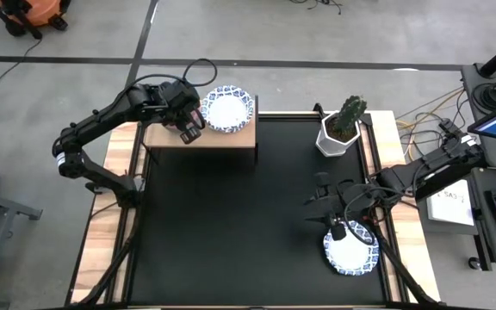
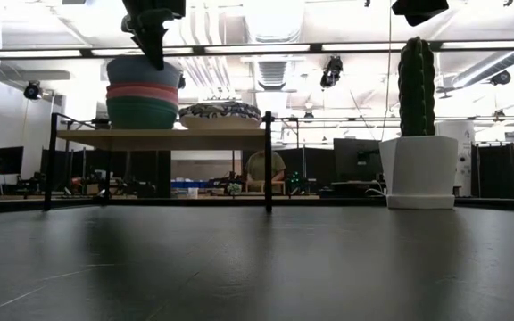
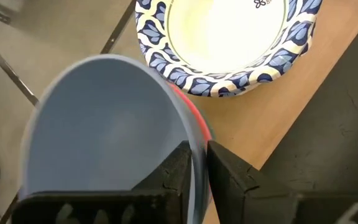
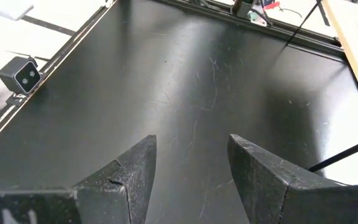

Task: Place and stack bowls onto a shelf
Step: Stack the light blue bowl on top of the orange bowl on the shelf

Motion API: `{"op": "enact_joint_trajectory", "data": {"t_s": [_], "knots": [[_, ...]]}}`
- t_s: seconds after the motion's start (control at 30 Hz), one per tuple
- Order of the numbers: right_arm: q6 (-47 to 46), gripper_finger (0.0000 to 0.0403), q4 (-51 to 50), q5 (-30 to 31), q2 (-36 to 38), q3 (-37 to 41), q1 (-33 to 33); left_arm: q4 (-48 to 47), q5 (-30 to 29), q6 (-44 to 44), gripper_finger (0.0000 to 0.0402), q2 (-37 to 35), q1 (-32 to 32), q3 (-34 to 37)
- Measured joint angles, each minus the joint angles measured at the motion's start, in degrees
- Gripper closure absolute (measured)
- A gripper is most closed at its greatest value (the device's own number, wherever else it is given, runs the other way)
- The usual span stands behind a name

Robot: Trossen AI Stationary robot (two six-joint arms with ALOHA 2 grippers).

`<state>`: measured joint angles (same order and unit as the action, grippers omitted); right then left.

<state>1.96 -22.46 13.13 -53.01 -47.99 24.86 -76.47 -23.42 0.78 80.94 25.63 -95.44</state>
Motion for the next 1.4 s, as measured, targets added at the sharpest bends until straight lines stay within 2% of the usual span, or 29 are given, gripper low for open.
{"op": "enact_joint_trajectory", "data": {"t_s": [0.2,0.53,0.7,0.97,1.2,1.4], "knots": [[-0.87,0.0216,0.0,-0.01,0.0,0.0,-0.01,-0.02,0.01,-0.27,0.0333,-0.01,0.0,0.0],[-1.41,0.0216,0.04,-0.01,0.0,0.0,-0.02,-0.97,0.02,-0.4,0.0239,-0.23,0.0,0.0],[-1.51,0.0216,0.34,-0.02,0.0,0.0,0.0,-2.03,0.02,0.16,0.0213,-0.38,0.0,-1.52],[-1.53,0.0216,0.48,0.0,0.0,0.02,-0.02,-4.4,0.01,3.09,0.0208,-0.82,0.0,-6.65],[-1.51,0.0216,0.48,0.0,-0.02,0.02,0.0,6.2,0.03,11.27,0.0215,-3.07,0.27,-6.95],[-1.38,0.0216,0.46,0.0,-0.02,0.47,-0.02,15.1,0.02,11.99,0.0227,-4.69,2.28,-4.21]]}}
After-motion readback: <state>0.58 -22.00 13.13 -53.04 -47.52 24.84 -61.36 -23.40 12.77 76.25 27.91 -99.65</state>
